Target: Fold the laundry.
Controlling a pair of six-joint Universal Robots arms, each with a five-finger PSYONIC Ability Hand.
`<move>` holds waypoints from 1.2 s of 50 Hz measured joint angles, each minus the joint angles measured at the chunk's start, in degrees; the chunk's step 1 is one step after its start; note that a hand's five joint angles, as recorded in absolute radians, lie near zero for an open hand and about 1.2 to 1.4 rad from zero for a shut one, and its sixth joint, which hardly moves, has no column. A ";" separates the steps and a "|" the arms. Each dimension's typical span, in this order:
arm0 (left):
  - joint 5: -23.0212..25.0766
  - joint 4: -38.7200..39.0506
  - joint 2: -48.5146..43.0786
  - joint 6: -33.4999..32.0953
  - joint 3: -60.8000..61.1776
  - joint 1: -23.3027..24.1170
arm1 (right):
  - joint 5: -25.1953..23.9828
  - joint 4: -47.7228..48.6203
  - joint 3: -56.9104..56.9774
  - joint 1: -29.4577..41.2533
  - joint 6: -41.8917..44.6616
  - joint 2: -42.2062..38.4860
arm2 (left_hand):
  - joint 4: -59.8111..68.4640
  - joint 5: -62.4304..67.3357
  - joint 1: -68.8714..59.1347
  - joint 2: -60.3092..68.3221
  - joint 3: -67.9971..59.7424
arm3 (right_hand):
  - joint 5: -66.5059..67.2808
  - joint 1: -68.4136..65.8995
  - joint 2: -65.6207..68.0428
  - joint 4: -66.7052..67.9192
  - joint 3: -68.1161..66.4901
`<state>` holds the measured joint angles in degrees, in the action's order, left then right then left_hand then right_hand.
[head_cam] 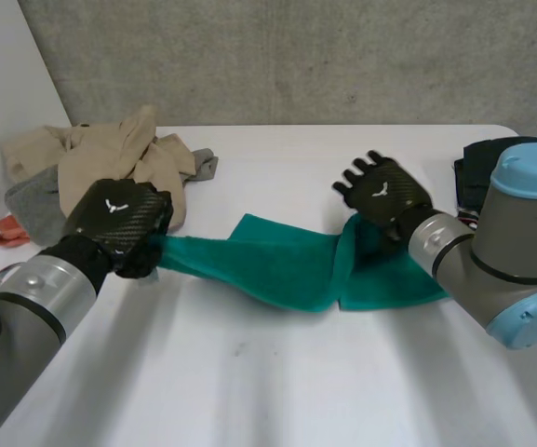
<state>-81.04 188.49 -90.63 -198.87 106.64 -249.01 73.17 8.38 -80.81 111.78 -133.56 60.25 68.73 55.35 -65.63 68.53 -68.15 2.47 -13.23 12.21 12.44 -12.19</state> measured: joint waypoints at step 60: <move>0.11 -1.54 4.55 0.11 -4.60 -5.29 | 16.25 -22.05 -3.85 -4.34 -10.45 22.97 | 0.01 0.00 0.00 0.00 -0.05 | 53.50 -51.06 55.17 56.23 -55.69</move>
<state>-80.93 186.96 -86.07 -198.75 102.03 -254.29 89.42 -13.66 -84.66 107.44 -144.01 83.22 68.74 55.35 -65.63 68.53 -68.20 55.97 -64.29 67.38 68.68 -67.87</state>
